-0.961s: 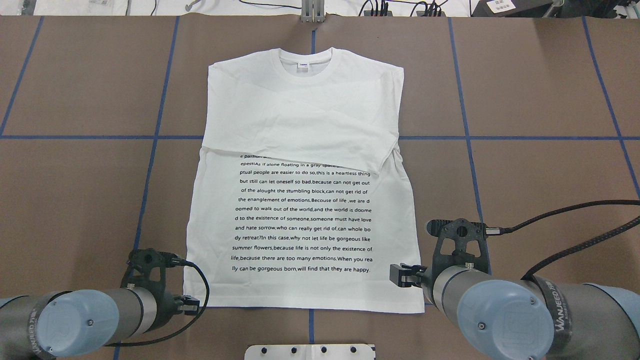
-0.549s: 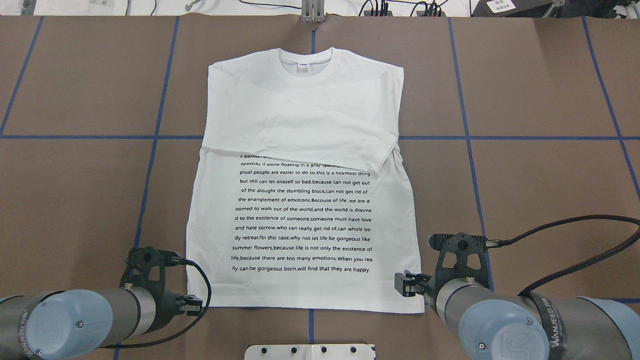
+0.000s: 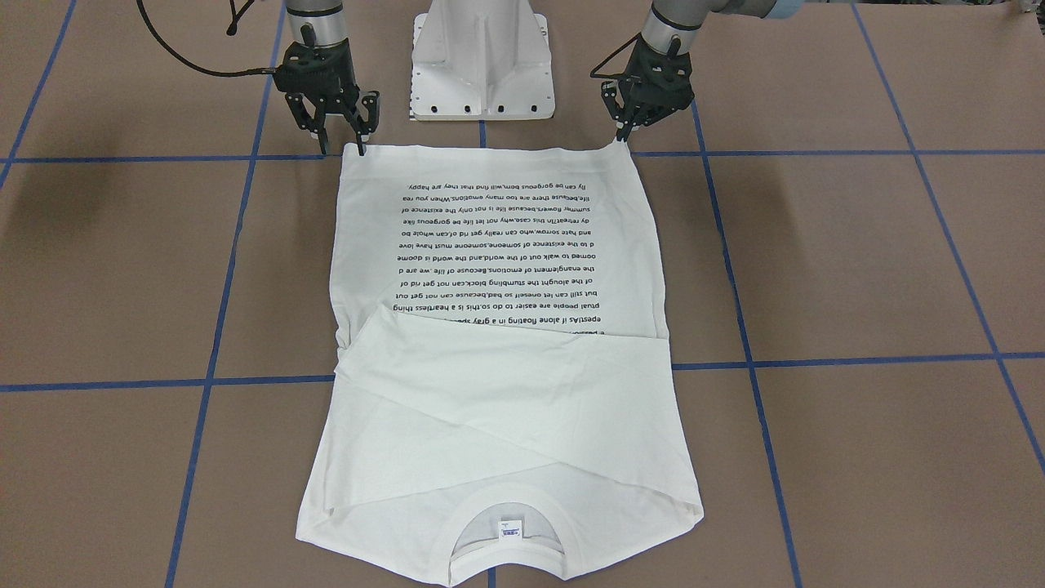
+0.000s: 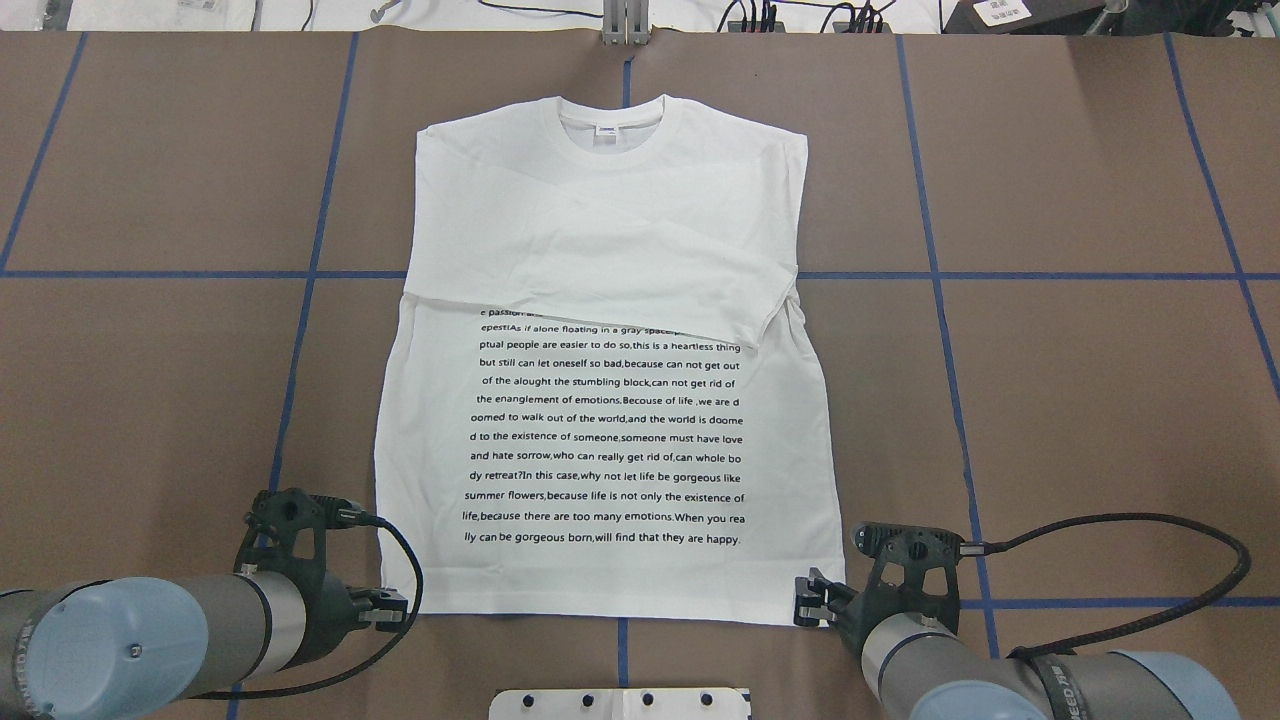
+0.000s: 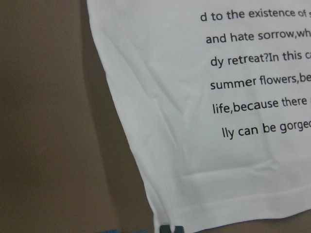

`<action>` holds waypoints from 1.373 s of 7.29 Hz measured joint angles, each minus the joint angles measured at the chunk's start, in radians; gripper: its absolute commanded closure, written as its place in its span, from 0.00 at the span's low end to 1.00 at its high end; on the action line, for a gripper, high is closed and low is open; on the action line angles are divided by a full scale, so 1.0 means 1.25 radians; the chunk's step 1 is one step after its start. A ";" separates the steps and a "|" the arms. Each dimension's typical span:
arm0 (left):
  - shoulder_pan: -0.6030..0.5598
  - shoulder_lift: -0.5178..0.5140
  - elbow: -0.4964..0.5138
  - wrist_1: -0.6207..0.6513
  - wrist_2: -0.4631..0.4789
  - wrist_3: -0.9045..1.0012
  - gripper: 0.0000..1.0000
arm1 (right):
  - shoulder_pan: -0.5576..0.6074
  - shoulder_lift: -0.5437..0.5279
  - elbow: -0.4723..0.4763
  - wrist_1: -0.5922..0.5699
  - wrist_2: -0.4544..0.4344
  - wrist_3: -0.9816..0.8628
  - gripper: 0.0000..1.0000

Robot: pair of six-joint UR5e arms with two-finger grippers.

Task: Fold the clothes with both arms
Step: 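Grasp both hem corners with the left and right grippers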

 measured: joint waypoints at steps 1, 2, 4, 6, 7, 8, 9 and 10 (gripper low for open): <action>-0.001 0.001 -0.007 0.000 0.000 0.000 1.00 | -0.017 0.000 -0.007 0.001 -0.017 0.015 0.43; -0.001 0.001 -0.015 0.000 -0.001 0.000 1.00 | -0.026 0.000 -0.016 0.002 -0.026 0.021 0.43; -0.001 0.002 -0.023 0.000 -0.003 -0.001 1.00 | -0.033 0.003 -0.041 0.003 -0.029 0.024 0.50; -0.002 0.002 -0.025 0.000 -0.003 -0.001 1.00 | -0.036 0.007 -0.046 0.003 -0.033 0.027 1.00; -0.002 0.002 -0.025 0.000 -0.003 -0.001 1.00 | -0.036 0.008 -0.046 0.003 -0.034 0.027 1.00; -0.001 0.003 -0.025 0.000 -0.003 -0.001 1.00 | -0.036 0.009 -0.044 0.003 -0.035 0.027 1.00; -0.001 0.003 -0.026 0.000 -0.002 -0.001 1.00 | -0.036 0.010 -0.043 0.003 -0.035 0.027 1.00; -0.001 0.003 -0.029 0.000 -0.002 -0.001 1.00 | -0.035 0.010 -0.038 0.002 -0.034 0.026 1.00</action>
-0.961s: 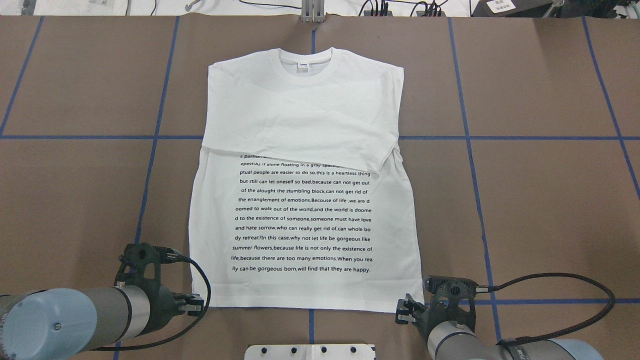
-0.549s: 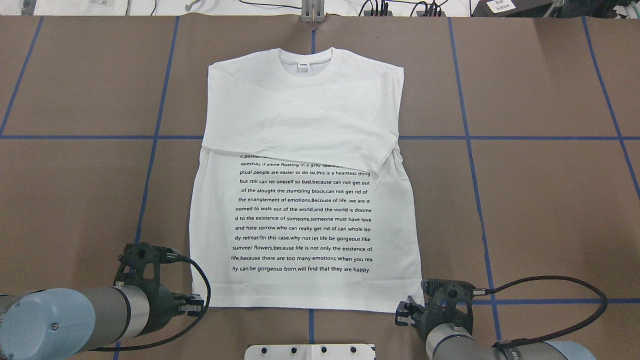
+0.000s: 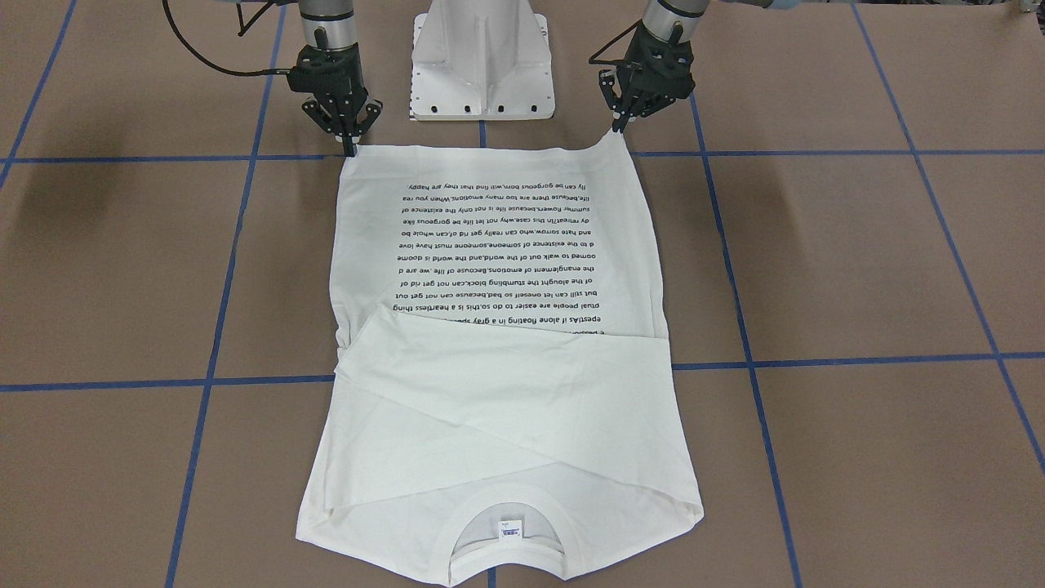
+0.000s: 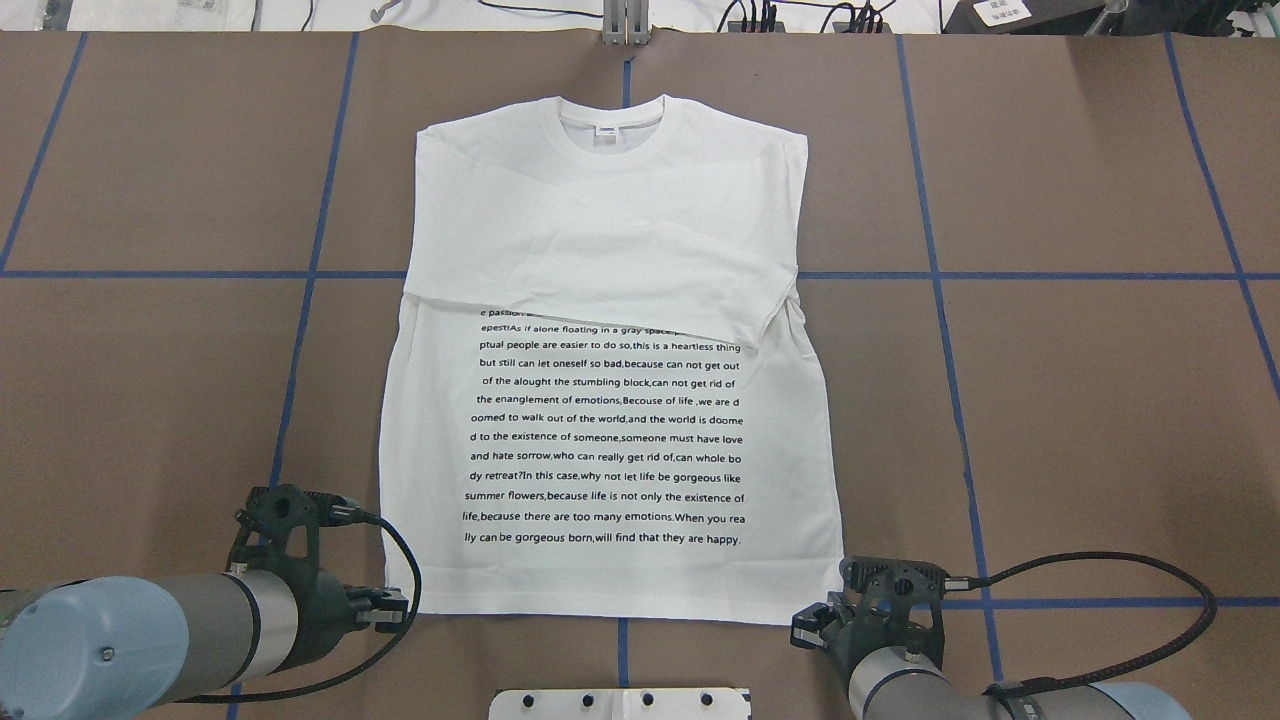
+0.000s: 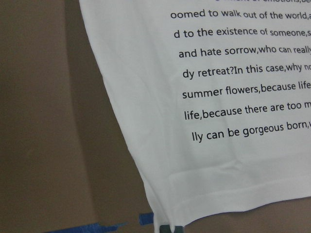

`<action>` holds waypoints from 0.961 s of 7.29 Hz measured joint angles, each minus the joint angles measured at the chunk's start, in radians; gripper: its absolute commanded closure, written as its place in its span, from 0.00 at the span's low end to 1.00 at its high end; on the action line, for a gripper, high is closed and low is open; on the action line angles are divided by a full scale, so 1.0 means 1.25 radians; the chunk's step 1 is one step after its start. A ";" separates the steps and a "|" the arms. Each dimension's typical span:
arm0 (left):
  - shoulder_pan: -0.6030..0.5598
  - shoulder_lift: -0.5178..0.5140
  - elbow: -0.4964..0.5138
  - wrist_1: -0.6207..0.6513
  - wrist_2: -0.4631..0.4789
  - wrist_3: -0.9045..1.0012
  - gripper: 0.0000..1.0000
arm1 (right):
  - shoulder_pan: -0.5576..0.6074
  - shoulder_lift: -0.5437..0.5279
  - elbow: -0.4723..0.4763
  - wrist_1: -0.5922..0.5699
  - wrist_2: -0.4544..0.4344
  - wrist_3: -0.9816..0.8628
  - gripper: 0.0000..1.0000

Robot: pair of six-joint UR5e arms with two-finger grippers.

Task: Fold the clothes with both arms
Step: 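Grasp both hem corners with the left and right grippers, then lift the hem with both grippers and fold it toward the collar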

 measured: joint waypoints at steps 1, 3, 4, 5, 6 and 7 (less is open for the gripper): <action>-0.001 0.001 -0.008 0.001 -0.001 0.001 1.00 | 0.004 -0.003 0.024 -0.015 0.004 -0.002 1.00; -0.007 0.009 -0.108 0.072 -0.038 0.011 1.00 | 0.009 -0.009 0.191 -0.177 0.052 -0.005 1.00; -0.010 0.007 -0.209 0.169 -0.082 0.013 1.00 | 0.009 -0.004 0.302 -0.289 0.087 -0.005 1.00; -0.024 -0.008 -0.322 0.291 -0.125 0.014 1.00 | 0.025 0.023 0.399 -0.404 0.139 -0.006 1.00; -0.053 -0.048 -0.389 0.396 -0.170 0.019 1.00 | 0.065 0.072 0.454 -0.502 0.199 -0.015 1.00; -0.089 -0.108 -0.398 0.472 -0.202 0.044 1.00 | 0.122 0.141 0.464 -0.582 0.248 -0.057 1.00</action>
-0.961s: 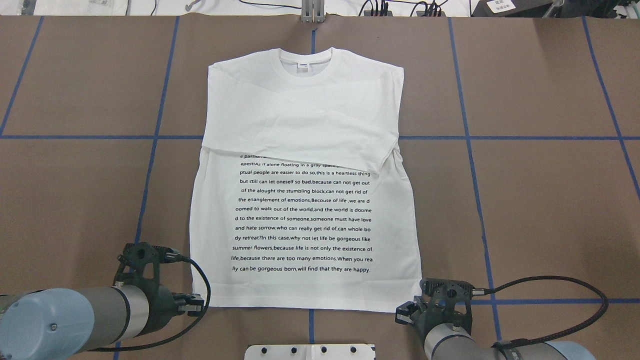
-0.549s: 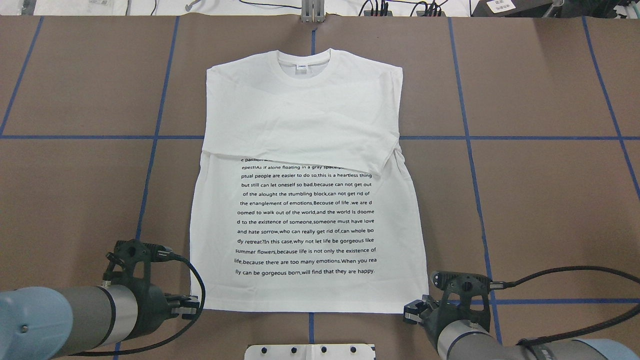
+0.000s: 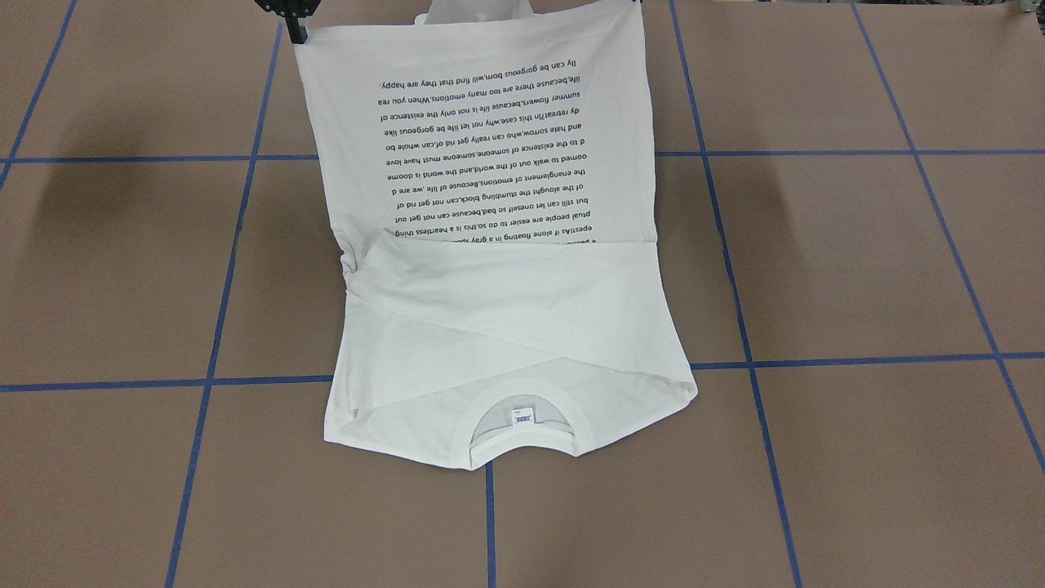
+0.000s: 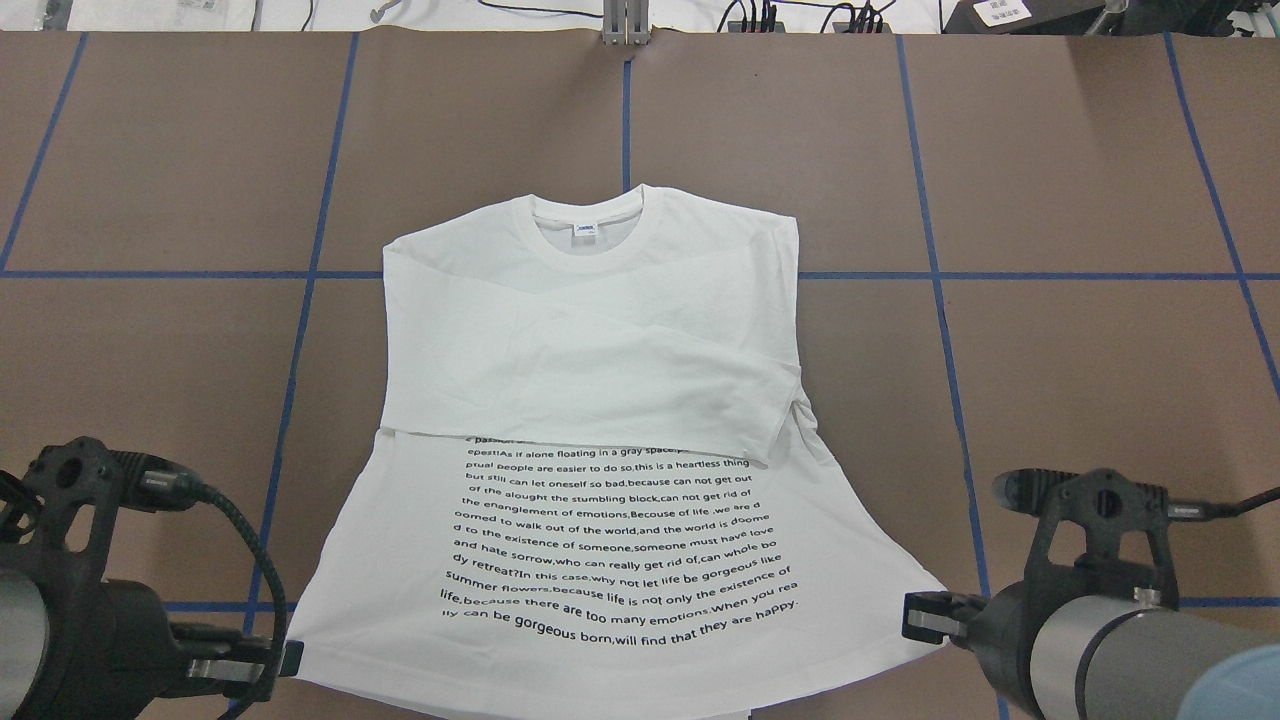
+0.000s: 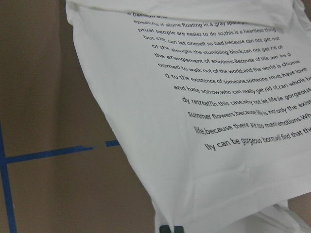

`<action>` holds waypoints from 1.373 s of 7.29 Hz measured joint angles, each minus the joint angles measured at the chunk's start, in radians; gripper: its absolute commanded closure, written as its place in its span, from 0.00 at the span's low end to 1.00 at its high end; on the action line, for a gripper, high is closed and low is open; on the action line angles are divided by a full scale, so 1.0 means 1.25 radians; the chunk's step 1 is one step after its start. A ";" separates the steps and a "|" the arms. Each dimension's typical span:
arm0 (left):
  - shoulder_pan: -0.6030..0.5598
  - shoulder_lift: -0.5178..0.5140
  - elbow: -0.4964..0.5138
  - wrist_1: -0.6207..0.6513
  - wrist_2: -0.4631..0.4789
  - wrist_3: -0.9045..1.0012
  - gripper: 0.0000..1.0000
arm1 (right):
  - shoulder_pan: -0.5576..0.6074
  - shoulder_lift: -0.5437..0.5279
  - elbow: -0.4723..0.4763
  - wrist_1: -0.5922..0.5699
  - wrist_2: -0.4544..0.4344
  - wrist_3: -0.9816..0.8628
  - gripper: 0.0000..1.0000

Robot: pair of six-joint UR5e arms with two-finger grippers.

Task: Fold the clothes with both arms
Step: 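Lift the hem with both grippers and fold it toward the collar, then lay the hem down near the collar, open both grippers and raise them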

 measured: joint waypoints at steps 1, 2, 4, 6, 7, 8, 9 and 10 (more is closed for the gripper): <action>-0.047 -0.062 0.036 0.042 -0.013 0.054 1.00 | 0.067 0.067 -0.024 -0.046 0.024 -0.070 1.00; -0.117 -0.113 0.089 0.060 -0.019 0.126 1.00 | 0.147 0.116 -0.069 -0.063 0.048 -0.141 1.00; -0.285 -0.165 0.178 0.070 -0.025 0.272 1.00 | 0.310 0.194 -0.181 -0.063 0.111 -0.266 1.00; -0.394 -0.228 0.302 0.065 -0.024 0.350 1.00 | 0.382 0.280 -0.331 -0.012 0.124 -0.304 1.00; -0.422 -0.260 0.374 0.050 -0.020 0.363 1.00 | 0.399 0.301 -0.406 0.050 0.124 -0.308 1.00; -0.436 -0.286 0.470 -0.007 -0.003 0.367 1.00 | 0.416 0.312 -0.488 0.129 0.122 -0.312 1.00; -0.441 -0.303 0.571 -0.094 0.016 0.368 1.00 | 0.434 0.323 -0.559 0.196 0.122 -0.326 1.00; -0.443 -0.318 0.675 -0.192 0.033 0.369 1.00 | 0.454 0.342 -0.637 0.255 0.122 -0.354 1.00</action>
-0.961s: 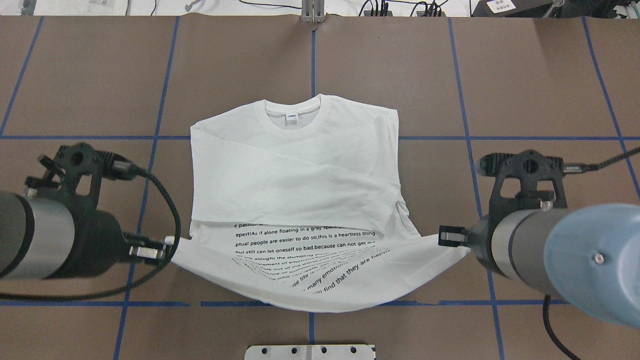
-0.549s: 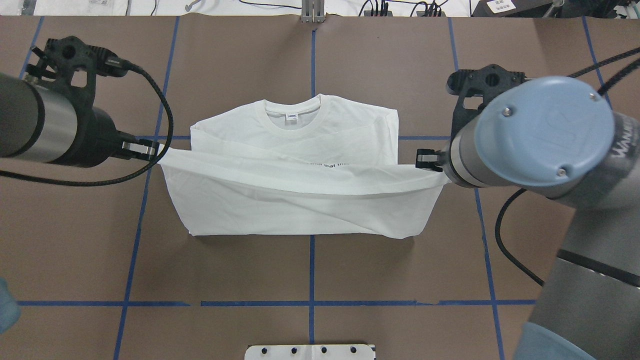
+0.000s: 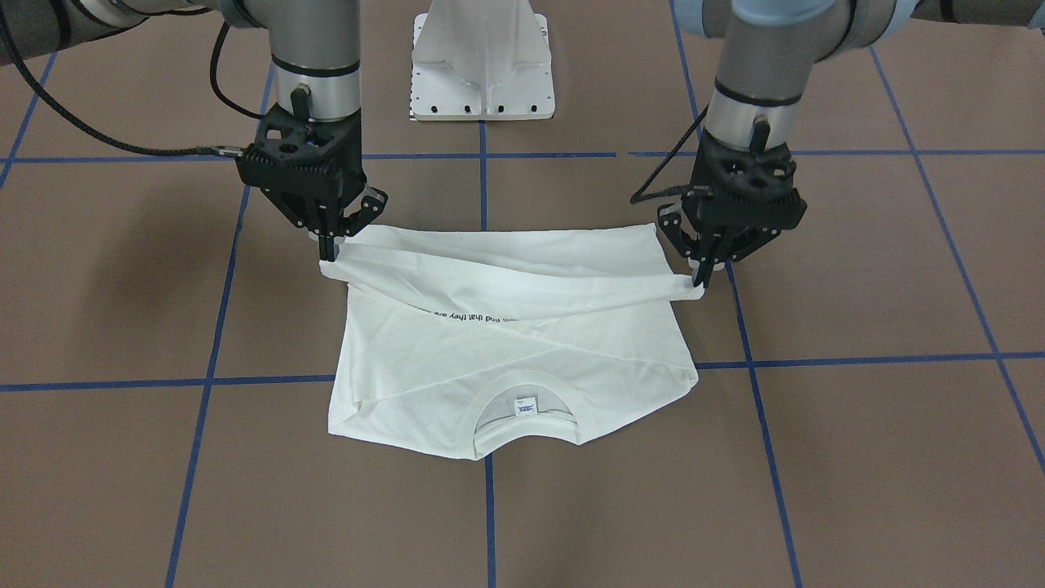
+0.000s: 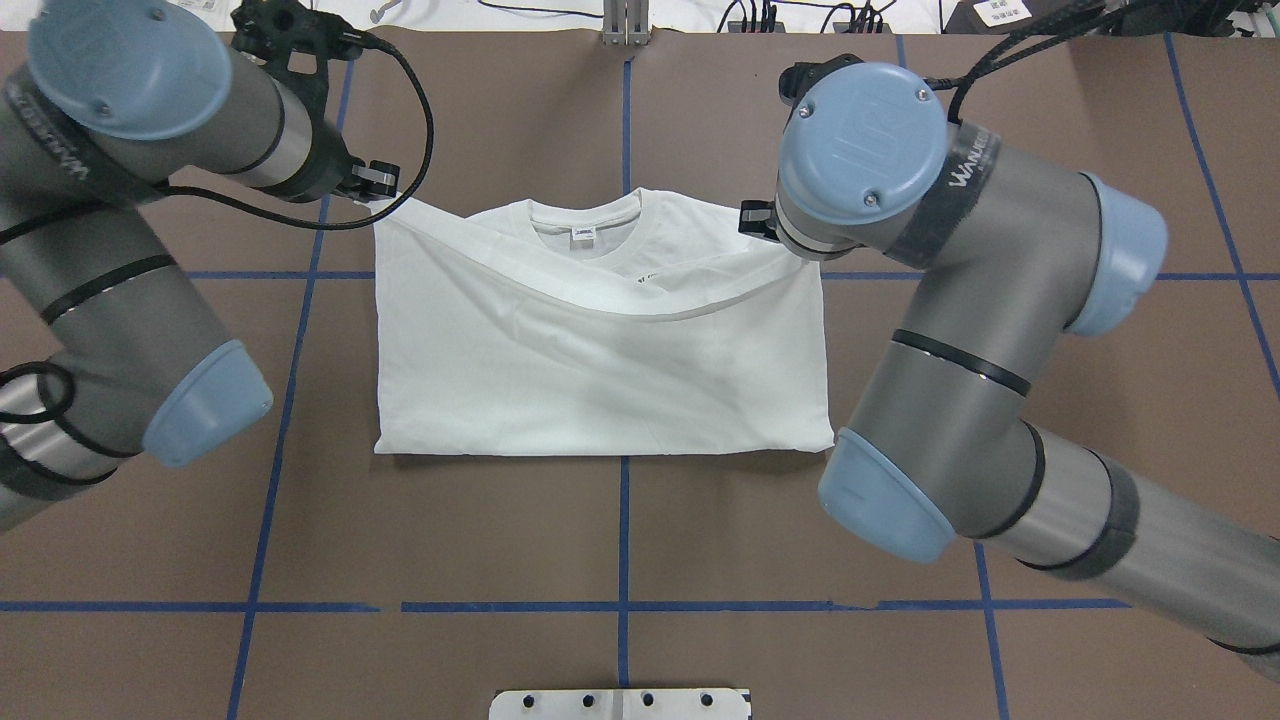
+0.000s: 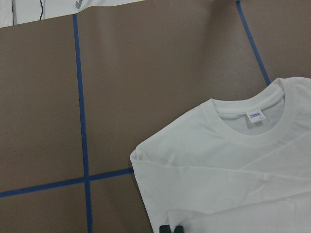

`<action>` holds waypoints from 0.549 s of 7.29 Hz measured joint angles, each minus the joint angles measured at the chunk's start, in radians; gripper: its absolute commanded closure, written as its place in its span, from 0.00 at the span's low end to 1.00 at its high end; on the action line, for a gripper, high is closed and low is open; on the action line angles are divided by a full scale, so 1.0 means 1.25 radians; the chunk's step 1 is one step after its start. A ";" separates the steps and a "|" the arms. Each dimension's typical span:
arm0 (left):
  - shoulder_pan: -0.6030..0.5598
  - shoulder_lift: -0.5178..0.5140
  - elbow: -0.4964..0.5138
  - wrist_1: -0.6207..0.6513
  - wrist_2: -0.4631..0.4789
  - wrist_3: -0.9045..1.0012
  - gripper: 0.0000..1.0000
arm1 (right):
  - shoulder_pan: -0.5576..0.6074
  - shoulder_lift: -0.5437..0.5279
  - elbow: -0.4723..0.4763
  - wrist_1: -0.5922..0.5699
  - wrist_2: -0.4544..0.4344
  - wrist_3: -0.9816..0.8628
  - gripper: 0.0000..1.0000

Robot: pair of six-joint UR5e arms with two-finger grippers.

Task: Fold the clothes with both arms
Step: 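Lay the hem down near the collar, open both grippers and raise them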

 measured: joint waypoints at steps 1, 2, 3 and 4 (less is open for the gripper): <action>-0.001 -0.018 0.089 -0.073 0.019 0.000 1.00 | 0.023 0.018 -0.076 0.058 0.000 -0.025 1.00; -0.001 -0.034 0.156 -0.119 0.035 -0.001 1.00 | 0.044 0.033 -0.150 0.117 0.000 -0.048 1.00; 0.000 -0.043 0.202 -0.153 0.046 -0.001 1.00 | 0.055 0.043 -0.213 0.168 0.000 -0.060 1.00; 0.002 -0.046 0.239 -0.180 0.052 -0.001 1.00 | 0.060 0.051 -0.260 0.204 0.000 -0.065 1.00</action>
